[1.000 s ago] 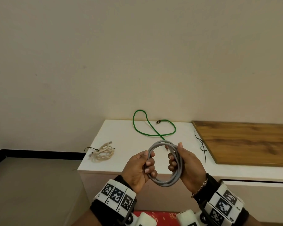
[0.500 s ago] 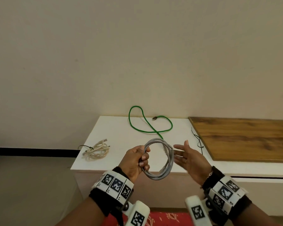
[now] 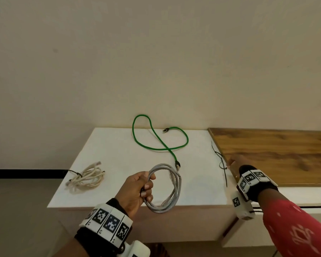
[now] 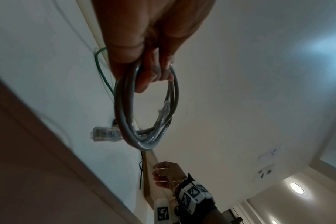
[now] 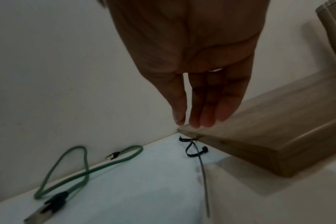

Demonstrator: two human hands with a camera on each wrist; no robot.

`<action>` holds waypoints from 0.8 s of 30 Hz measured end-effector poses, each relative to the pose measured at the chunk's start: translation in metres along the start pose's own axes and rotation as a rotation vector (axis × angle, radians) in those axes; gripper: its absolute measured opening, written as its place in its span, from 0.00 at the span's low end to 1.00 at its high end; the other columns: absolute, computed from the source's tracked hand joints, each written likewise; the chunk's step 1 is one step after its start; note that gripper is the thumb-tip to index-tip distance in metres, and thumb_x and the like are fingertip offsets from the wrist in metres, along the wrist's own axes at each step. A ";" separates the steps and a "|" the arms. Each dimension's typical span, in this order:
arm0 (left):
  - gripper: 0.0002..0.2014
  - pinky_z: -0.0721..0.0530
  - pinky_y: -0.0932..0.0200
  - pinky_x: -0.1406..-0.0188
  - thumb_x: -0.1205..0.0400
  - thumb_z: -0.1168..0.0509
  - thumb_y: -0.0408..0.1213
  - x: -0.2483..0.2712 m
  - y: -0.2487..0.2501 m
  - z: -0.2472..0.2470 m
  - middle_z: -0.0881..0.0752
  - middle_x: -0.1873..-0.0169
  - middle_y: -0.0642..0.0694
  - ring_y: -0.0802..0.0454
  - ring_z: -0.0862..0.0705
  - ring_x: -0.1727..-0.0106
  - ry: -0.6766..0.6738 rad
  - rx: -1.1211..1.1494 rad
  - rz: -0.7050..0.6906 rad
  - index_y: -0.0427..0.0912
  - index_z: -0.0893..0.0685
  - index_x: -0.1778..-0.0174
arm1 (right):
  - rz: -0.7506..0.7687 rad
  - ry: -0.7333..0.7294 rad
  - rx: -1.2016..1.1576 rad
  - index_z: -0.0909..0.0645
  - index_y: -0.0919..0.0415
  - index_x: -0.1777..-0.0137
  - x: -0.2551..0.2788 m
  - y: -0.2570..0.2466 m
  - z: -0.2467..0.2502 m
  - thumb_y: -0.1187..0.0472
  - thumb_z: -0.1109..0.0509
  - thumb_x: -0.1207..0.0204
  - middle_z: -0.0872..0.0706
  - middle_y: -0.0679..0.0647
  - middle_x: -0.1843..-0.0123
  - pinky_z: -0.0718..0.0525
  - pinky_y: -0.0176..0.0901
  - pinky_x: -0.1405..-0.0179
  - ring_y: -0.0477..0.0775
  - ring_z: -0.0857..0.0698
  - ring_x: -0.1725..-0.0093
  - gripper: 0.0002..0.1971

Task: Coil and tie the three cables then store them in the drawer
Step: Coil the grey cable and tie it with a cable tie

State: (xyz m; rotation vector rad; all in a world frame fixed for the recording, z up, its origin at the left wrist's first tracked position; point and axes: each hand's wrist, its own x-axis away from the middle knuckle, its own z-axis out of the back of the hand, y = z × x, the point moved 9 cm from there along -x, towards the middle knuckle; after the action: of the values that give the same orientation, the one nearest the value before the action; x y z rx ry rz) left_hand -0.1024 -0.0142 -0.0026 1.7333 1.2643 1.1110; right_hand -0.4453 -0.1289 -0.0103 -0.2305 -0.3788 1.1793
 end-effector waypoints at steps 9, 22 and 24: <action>0.16 0.29 0.64 0.84 0.14 0.51 0.35 -0.021 -0.014 0.010 0.32 0.83 0.51 0.60 0.37 0.85 -0.007 -0.004 0.025 0.34 0.23 0.61 | -0.018 -0.084 0.398 0.19 0.65 0.40 -0.033 -0.011 -0.030 0.60 0.36 0.23 0.16 0.60 0.37 0.20 0.47 0.37 0.60 0.18 0.37 0.14; 0.15 0.30 0.65 0.84 0.14 0.51 0.34 -0.007 -0.007 0.013 0.32 0.84 0.52 0.60 0.38 0.86 0.028 -0.022 -0.008 0.34 0.23 0.62 | 0.214 -0.187 -0.289 0.25 0.59 0.68 -0.012 -0.040 -0.013 0.71 0.40 0.22 0.17 0.49 0.66 0.26 0.35 0.68 0.52 0.22 0.61 0.13; 0.15 0.30 0.66 0.84 0.14 0.51 0.34 -0.003 -0.002 0.011 0.32 0.84 0.52 0.60 0.38 0.86 0.037 -0.029 -0.021 0.34 0.23 0.62 | 0.214 -0.172 -0.432 0.24 0.60 0.68 -0.002 -0.047 -0.005 0.69 0.38 0.22 0.19 0.52 0.65 0.25 0.37 0.66 0.53 0.23 0.59 0.13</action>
State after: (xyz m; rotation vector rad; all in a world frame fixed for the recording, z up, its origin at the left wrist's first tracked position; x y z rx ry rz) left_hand -0.0929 -0.0173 -0.0092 1.6813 1.2802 1.1486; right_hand -0.4040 -0.1484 0.0021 -0.5573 -0.7760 1.3227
